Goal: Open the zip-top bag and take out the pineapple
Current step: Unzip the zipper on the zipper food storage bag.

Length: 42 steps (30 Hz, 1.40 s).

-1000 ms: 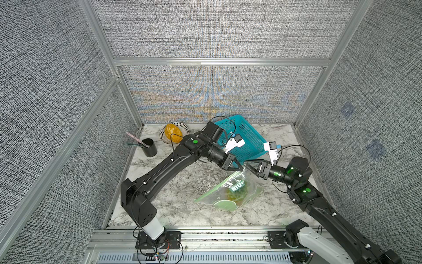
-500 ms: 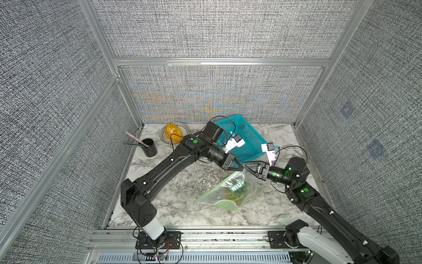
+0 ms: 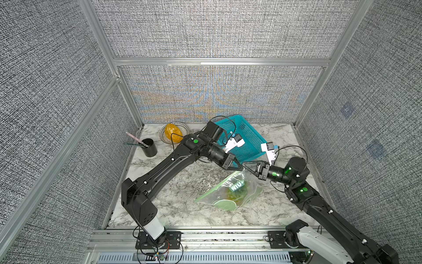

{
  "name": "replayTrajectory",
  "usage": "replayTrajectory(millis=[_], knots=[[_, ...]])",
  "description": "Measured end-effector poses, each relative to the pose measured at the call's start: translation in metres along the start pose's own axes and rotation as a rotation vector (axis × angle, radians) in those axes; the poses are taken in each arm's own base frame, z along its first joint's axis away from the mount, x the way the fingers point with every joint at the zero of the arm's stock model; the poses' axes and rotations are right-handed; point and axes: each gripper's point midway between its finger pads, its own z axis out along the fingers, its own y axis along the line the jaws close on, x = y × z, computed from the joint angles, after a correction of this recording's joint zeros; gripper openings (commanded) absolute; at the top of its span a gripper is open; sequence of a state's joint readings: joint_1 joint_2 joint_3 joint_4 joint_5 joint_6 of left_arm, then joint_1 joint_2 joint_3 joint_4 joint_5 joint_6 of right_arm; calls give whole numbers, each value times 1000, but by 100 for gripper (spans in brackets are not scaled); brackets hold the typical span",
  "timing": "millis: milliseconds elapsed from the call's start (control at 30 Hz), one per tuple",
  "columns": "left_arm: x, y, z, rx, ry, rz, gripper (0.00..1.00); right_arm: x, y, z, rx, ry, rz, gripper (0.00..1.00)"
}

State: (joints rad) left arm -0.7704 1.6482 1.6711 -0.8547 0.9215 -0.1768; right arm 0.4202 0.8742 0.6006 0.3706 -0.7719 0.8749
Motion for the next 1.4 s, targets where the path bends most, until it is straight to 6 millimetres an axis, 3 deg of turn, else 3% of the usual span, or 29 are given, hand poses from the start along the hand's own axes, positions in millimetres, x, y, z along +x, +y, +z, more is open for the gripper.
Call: replayTrajectory(millis=[267,667,700,733,800,867,1000,1167,1400], knots=[[6,2,-1,-8,0,-2,6,1,-3,-1,16,3,2,0],[12,-4,-7,-3,-2,6,7,-15,-14,-4,81,-58,-4,0],[12,-4,-7,-3,-2,7,7,-15,-14,-4,81,-56,-4,2],[12,-4,-7,-4,-3,7,7,-15,-12,-3,75,-51,-5,18],[12,-3,-8,-5,-4,7,7,-13,-10,-3,65,-38,-5,37],[11,-4,-8,-6,-7,11,7,-10,-8,-3,54,-21,-3,44],[9,-4,-9,-5,-11,13,7,-3,-2,-4,32,0,-12,46],[9,-4,-10,-5,-12,11,6,13,-9,-5,33,25,13,45],[9,-3,-10,-6,-12,4,7,17,-12,1,25,40,21,44]])
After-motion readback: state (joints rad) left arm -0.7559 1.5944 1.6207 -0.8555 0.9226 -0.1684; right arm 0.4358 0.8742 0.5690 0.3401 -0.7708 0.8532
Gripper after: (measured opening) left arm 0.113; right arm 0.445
